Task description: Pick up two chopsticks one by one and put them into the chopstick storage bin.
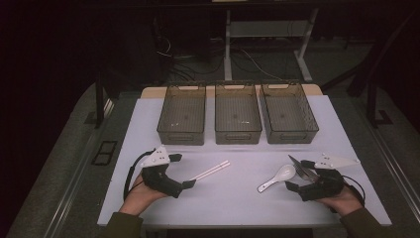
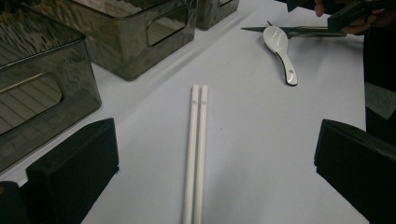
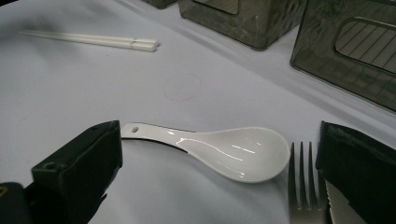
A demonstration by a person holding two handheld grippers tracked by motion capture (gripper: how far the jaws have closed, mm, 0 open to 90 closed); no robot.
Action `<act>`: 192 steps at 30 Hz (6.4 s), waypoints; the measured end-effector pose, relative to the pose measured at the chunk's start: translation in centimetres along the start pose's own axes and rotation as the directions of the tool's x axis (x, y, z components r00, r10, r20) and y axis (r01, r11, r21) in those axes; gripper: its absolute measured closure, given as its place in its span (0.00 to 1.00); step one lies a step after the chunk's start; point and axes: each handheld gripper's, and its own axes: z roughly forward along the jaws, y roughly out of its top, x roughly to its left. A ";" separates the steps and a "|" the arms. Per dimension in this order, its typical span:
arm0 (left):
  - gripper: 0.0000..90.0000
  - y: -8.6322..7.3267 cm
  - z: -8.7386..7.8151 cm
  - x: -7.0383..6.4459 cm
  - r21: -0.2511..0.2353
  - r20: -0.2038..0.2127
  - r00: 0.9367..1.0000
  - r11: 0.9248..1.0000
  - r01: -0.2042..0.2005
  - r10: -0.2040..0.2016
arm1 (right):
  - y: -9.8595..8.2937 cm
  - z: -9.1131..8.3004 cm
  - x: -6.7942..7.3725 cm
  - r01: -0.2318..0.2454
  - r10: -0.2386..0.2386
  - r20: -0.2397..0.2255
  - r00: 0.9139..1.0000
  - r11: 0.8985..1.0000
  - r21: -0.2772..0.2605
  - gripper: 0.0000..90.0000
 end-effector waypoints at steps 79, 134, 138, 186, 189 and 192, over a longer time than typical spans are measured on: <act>0.49 3.4 7.4 2.8 0.138 0.081 0.996 0.990 -0.043 0.032 | 0.0 -0.1 -0.1 -0.001 0.001 0.016 1.000 1.000 -0.005 0.01; 0.89 1.6 8.8 2.9 0.360 0.071 0.997 0.933 -0.008 -0.019 | 0.0 -0.1 -0.2 -0.005 0.005 0.023 1.000 1.000 0.008 0.01; 0.89 1.5 8.8 2.9 0.368 0.063 0.998 0.930 -0.017 -0.007 | 0.0 -0.1 -0.2 -0.006 0.005 0.024 1.000 1.000 0.007 0.01; 0.94 2.3 7.5 2.9 0.293 0.039 0.999 0.956 0.022 -0.035 | -0.1 -0.2 -0.4 -0.014 0.014 0.030 0.999 1.000 0.004 0.01; 0.94 2.7 7.2 2.8 0.283 0.039 0.999 0.959 0.014 -0.026 | 0.0 -0.2 -0.3 -0.011 0.011 0.030 0.999 1.000 0.003 0.01; 0.94 3.0 7.2 2.5 0.272 0.041 0.999 0.962 0.014 -0.026 | 0.0 -0.1 -0.3 -0.004 0.004 0.030 1.000 1.000 0.004 0.01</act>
